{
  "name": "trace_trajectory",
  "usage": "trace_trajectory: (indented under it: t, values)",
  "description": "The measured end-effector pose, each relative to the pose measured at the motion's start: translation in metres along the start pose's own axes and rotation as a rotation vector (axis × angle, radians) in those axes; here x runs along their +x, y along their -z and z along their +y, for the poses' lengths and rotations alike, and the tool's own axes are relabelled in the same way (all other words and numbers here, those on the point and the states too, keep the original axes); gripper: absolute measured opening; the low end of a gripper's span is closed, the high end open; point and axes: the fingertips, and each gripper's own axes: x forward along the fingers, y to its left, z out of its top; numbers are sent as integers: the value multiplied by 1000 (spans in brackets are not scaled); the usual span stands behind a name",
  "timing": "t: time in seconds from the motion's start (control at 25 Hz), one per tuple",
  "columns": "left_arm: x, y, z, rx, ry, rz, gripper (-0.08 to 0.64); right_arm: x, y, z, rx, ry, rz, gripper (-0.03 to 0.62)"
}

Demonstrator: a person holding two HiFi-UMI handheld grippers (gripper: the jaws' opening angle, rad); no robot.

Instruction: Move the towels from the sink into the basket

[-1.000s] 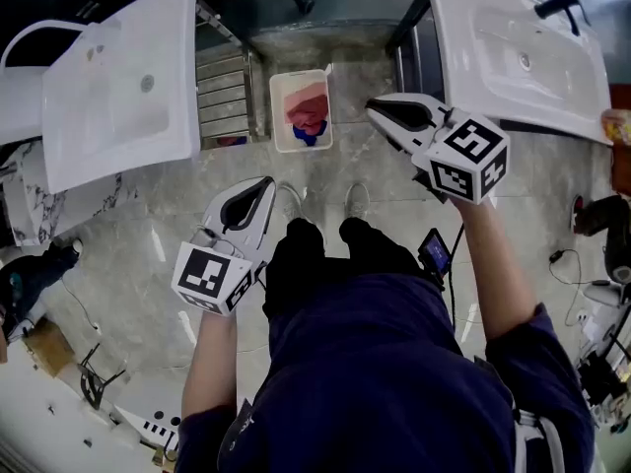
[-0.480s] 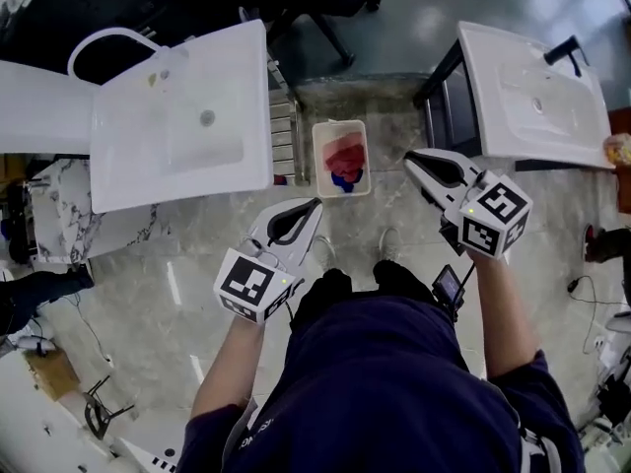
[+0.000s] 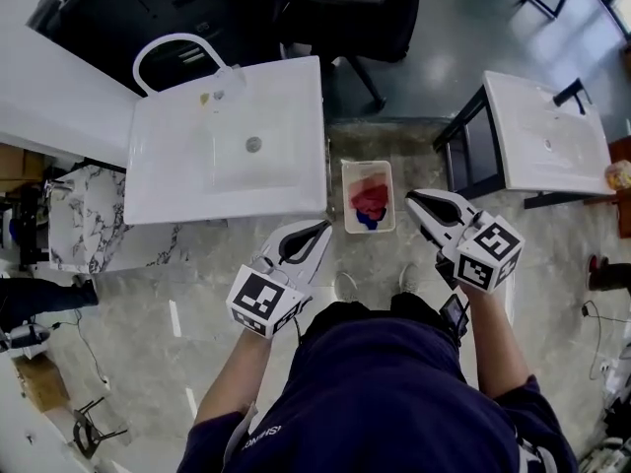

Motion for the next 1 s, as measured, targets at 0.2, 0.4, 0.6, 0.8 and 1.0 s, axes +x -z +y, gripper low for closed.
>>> trace_trajectory:
  t: [0.2,0.4,0.6,0.8,1.0]
  values:
    - [-37,0,9,4,-18,-31,3,17,-9,43,-17,-10,-33,20]
    - [-60,-1,16,-11,-55,-63,3,30,-18,72,-37,-42,-42,20]
    - [-63,-6,9,-17,-83,-95,3,26,-28,87,-55,-77,-62,18]
    - [-62,-11,-2,-23,-98,-113,3,21,-34,95,-67,-105,-69,17]
    - [-59,-15,-12,-21,-102,-116,3,18,-32,95,-61,-124,-70,12]
